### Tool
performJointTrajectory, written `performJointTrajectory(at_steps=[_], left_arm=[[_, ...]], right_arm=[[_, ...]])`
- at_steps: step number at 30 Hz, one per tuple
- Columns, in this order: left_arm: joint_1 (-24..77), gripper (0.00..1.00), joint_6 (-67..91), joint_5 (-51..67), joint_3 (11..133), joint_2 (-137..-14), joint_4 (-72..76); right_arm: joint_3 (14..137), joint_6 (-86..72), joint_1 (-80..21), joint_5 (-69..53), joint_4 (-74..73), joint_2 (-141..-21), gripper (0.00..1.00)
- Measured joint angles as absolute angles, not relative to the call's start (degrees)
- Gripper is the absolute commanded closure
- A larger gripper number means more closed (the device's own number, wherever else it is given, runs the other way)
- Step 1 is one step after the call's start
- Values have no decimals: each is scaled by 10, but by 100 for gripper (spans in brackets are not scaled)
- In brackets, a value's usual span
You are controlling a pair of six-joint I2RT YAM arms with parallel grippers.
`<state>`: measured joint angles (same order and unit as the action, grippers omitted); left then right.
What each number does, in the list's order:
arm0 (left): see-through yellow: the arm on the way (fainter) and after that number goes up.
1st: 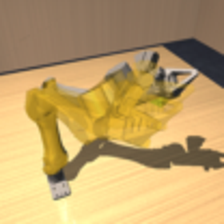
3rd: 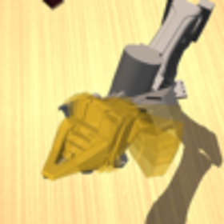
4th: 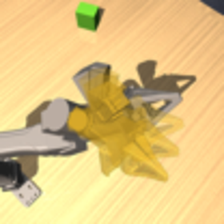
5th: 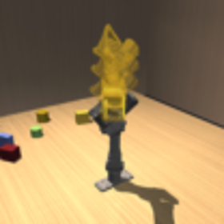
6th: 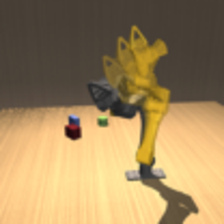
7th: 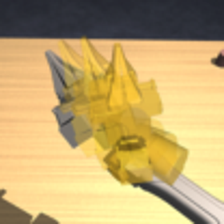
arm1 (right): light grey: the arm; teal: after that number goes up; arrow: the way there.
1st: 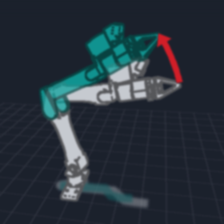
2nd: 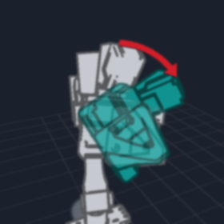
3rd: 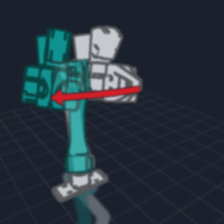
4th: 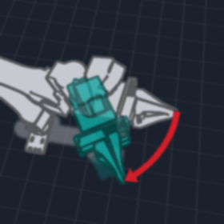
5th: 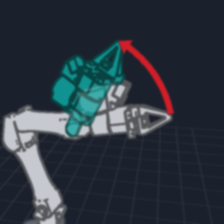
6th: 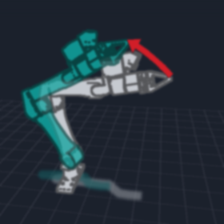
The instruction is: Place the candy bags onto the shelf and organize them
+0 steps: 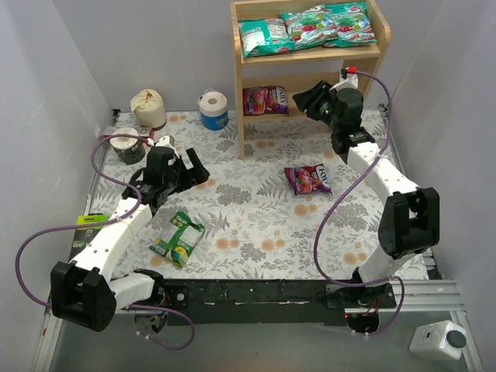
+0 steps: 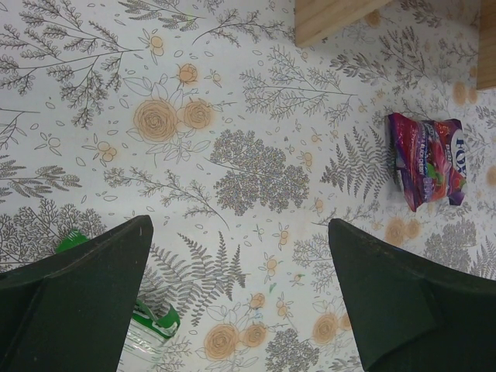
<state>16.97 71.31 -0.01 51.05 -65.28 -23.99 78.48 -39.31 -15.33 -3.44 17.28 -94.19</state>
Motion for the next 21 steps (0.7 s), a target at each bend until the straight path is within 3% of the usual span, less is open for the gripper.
performJointTrajectory(at_steps=[2,5,11,21], left_arm=[[170,2,713,0,510,-653,-240],[170,2,713,0,510,-653,-240],[170,2,713,0,510,-653,-240],[169,2,713,0,510,-653,-240]], right_arm=[[766,-402,-164,-48,164,-943,35],[741,-411,-192,-54,166,-943,30],[708,-455,-256,-72,215,-954,29],[710,-545,-275,-35,301,-1034,33]])
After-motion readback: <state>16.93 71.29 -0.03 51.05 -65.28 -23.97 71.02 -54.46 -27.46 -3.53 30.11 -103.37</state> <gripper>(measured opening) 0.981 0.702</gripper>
